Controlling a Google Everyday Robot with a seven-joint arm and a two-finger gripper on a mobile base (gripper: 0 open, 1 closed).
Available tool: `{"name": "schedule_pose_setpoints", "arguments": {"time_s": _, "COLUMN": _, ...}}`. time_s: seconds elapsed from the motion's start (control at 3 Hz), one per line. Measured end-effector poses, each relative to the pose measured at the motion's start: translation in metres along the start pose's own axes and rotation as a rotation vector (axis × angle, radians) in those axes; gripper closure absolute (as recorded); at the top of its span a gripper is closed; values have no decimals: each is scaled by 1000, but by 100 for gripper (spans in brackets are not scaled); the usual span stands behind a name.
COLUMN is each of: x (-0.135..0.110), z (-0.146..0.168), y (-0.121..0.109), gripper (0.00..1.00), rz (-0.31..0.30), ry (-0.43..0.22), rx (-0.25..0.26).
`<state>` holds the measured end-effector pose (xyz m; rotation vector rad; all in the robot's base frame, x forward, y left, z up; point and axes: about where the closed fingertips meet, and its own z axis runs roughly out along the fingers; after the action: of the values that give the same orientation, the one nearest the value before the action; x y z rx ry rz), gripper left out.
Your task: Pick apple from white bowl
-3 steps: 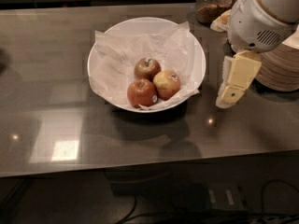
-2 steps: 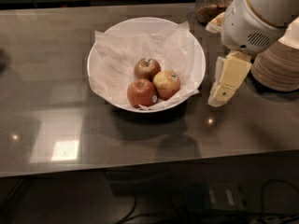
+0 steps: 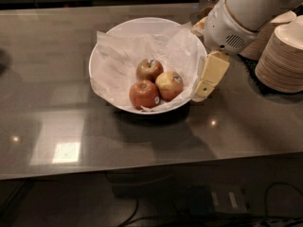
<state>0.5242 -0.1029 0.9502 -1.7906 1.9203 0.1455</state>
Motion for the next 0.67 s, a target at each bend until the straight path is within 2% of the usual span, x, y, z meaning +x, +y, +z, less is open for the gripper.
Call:
{"name": "schedule_pose_setpoints", "arguments": {"time_s": 0.33, "x": -13, "z": 14, "y": -9, "gripper": 1, "rz": -10, "ry": -39, "rx": -16}}
{"name": "schedule_pose_setpoints", "arguments": {"time_s": 0.67, "x": -23, "z": 25, "y": -14, "gripper": 15, "rz": -24, "ry": -60, "rx": -29}}
